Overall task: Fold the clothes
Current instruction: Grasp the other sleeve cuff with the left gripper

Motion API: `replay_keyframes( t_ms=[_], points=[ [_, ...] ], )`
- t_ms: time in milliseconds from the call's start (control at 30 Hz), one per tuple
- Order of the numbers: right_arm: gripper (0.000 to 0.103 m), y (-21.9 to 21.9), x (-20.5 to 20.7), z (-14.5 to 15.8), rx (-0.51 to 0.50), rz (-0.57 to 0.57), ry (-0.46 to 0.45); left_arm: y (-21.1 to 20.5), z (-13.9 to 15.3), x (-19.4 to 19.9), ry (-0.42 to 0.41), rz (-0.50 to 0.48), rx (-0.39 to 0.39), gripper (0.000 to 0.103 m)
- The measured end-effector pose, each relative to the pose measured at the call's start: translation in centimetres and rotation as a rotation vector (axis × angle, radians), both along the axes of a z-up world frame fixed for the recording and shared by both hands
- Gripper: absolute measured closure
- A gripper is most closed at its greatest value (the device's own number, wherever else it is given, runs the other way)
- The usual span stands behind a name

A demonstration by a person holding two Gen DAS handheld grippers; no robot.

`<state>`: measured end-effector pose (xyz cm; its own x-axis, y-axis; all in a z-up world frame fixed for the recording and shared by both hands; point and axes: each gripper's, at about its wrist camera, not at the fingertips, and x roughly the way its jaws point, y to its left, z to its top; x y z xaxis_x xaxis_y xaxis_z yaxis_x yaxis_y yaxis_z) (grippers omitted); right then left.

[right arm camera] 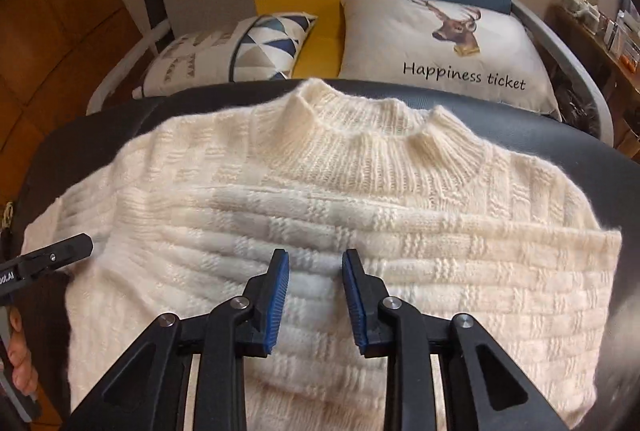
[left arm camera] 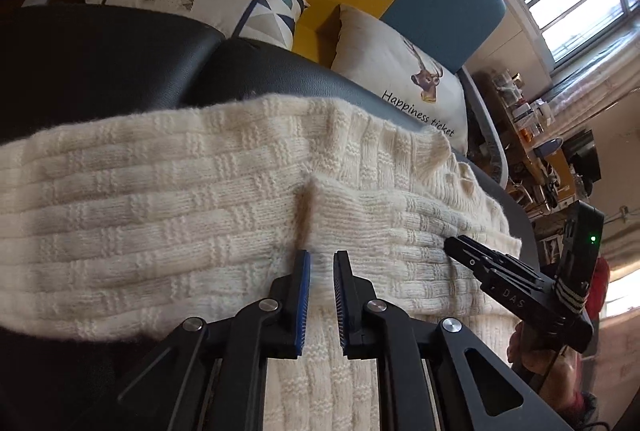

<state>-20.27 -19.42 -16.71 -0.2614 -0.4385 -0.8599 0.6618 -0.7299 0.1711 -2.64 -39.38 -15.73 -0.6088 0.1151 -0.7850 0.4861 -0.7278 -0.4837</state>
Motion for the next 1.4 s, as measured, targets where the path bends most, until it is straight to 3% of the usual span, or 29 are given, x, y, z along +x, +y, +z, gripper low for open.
replay_keyframes(
  t_ms=[100,167,233,333,433,533,700,800,1000,1067,1200,1400],
  points=[
    [0.076,1.2,1.7,0.7,-0.045,-0.018,-0.009,-0.9,1.2,2.6,0.043,0.014,0.009,0.089],
    [0.075,1.4,2.0,-0.9,0.003,-0.044,-0.055,-2.1,1.6,5.0,0.060,0.065,0.026,0.085],
    [0.075,1.7,2.5,-1.2,-0.001,-0.050,-0.038,-3.7,1.9,7.6,0.059,0.135,0.022,0.083],
    [0.075,3.0,3.9,0.5,-0.045,-0.084,-0.040,-5.9,2.1,12.1,0.010,0.249,-0.033,0.080],
    [0.075,4.4,7.7,2.0,-0.120,-0.039,-0.034,-8.8,2.1,17.5,-0.045,0.385,-0.085,0.071],
    [0.074,5.8,11.8,1.7,-0.168,-0.012,-0.059,-10.6,2.6,22.3,-0.091,0.491,-0.184,0.071],
    [0.074,6.7,17.5,-1.1,-0.107,-0.003,-0.078,-8.8,4.2,26.3,-0.093,0.503,-0.322,0.070],
    [0.073,6.8,19.3,-1.5,-0.067,0.019,-0.024,-7.3,4.6,27.3,-0.103,0.488,-0.385,0.065],
    [0.068,6.3,19.7,-1.5,-0.033,0.009,-0.033,-5.4,4.6,28.3,-0.105,0.447,-0.409,0.061],
    [0.067,6.1,19.8,-1.4,-0.019,0.012,-0.026,-6.4,4.0,28.8,-0.089,0.430,-0.334,0.051],
    [0.061,5.6,20.1,-1.5,-0.006,0.023,-0.009,-12.5,1.6,31.9,0.013,0.500,-0.019,0.051],
    [0.043,4.2,21.1,-1.6,0.036,0.071,0.043,-21.1,-1.0,34.2,0.019,0.640,0.147,0.051]
  ],
)
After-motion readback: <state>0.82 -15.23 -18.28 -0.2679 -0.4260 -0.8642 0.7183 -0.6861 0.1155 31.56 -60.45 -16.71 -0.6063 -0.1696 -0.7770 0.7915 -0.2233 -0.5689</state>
